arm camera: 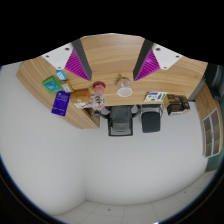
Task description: Pour water
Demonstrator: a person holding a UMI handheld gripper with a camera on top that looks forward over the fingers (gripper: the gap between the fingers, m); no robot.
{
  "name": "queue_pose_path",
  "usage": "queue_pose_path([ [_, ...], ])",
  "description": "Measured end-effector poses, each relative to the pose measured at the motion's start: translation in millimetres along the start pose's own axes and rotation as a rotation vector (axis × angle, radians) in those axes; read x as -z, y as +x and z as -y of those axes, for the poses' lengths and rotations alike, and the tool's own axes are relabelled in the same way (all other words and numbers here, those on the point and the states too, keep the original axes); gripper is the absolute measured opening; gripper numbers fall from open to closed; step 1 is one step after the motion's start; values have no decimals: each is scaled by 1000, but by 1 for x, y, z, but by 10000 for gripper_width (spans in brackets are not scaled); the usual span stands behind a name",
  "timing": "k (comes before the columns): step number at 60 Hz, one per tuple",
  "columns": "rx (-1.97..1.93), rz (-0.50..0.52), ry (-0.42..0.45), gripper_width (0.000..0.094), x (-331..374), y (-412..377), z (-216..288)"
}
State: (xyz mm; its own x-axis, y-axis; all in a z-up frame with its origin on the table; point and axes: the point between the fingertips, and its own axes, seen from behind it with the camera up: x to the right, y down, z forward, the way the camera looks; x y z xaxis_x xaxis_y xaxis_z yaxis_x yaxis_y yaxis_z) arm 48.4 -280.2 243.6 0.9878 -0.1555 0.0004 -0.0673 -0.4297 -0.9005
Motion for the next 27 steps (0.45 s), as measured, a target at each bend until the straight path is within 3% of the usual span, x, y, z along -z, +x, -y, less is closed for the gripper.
queue_pose_path([
  [27, 30, -7, -7, 854, 68, -8, -9],
])
